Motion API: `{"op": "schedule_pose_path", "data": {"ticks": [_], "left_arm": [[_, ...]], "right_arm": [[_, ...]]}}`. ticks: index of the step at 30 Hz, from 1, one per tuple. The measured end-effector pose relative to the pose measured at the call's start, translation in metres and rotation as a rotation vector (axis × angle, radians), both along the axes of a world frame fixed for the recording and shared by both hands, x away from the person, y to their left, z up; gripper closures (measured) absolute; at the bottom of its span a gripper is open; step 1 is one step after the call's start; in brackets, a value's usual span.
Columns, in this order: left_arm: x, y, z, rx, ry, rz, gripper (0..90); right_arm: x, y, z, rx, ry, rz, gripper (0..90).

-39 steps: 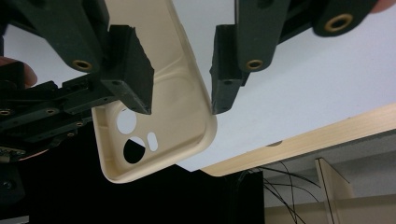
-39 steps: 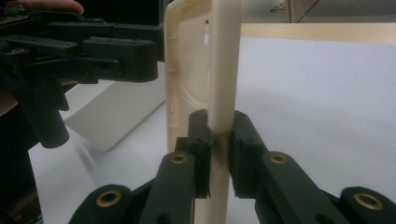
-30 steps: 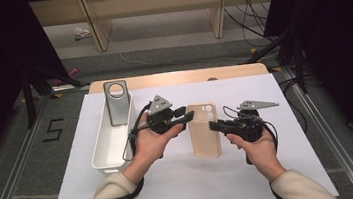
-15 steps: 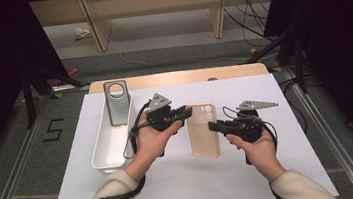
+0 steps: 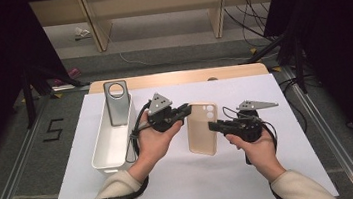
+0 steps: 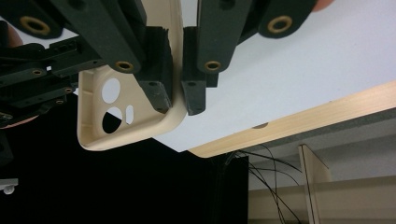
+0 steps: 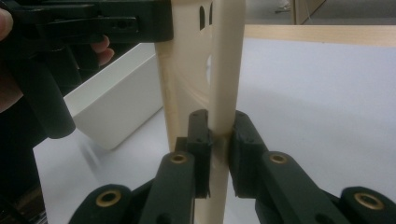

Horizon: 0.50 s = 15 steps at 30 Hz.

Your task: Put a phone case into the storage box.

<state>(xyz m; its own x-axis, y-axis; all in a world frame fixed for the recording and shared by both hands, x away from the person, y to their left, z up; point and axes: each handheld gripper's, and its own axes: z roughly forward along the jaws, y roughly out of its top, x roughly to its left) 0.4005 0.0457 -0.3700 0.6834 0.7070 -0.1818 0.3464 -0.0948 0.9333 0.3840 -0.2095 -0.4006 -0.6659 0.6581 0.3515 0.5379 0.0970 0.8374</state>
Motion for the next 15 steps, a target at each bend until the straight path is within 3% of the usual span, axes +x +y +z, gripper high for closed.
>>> {"op": "schedule_pose_path", "data": {"ticks": [15], "left_arm": [[-0.005, -0.0025, 0.0035, 0.033, -0.051, 0.01, 84.1]], "right_arm": [[-0.0006, 0.0019, -0.0004, -0.012, -0.019, 0.007, 79.9]]}}
